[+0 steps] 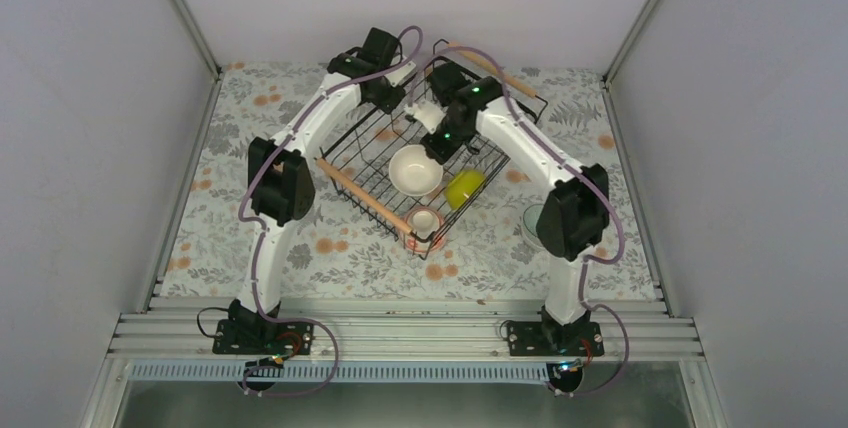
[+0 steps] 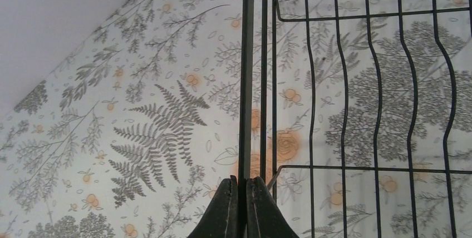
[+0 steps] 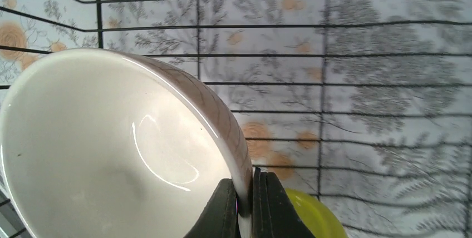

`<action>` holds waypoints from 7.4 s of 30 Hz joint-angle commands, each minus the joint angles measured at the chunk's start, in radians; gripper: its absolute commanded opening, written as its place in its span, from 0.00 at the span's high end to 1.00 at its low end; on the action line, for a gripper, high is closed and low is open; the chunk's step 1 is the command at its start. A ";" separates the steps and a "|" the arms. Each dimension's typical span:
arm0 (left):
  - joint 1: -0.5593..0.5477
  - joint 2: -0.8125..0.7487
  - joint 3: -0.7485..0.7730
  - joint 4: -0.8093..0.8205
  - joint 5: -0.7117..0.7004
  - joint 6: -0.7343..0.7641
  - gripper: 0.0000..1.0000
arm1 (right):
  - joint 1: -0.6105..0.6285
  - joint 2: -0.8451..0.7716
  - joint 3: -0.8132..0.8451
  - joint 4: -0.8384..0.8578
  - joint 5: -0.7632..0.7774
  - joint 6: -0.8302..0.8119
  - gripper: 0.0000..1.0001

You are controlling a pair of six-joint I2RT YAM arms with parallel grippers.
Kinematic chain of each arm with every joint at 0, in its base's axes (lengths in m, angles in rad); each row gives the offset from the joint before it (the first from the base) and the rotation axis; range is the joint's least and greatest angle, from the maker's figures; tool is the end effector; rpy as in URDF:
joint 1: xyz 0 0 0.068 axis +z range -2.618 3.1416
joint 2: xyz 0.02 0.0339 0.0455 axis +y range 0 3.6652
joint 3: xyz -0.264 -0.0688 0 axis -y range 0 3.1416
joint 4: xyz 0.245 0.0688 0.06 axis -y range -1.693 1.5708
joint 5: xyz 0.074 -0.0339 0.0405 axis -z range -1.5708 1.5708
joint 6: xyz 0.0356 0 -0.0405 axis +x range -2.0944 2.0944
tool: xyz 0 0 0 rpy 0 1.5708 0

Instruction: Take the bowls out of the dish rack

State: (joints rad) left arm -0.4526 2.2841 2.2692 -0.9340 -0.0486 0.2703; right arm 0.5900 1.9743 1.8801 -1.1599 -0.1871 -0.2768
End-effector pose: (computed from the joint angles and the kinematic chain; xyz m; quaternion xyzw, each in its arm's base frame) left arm 0.4526 -0.2182 0.2804 0.3296 0.8929 -0.0048 0.3067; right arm 0.3346 0.2320 0.2894 -0.4263 0.8861 0.1156 0.1407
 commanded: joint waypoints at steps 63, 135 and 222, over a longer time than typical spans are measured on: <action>0.251 -0.171 -0.369 0.214 -0.127 0.086 0.98 | -0.766 0.139 0.129 0.173 -0.002 0.025 0.96; 0.190 -0.198 -0.393 0.191 -0.041 0.079 0.98 | 0.021 0.060 0.223 0.131 0.209 0.002 0.68; 0.137 -0.207 -0.472 0.249 -0.121 0.060 0.98 | -0.534 -0.129 -0.679 0.429 -0.949 0.076 0.96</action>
State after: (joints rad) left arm -0.2970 2.0583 1.8267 -0.6079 -0.1619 0.3023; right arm 0.0967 1.8217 1.2388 -0.7090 -0.9382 -0.1539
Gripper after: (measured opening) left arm 0.042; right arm 0.037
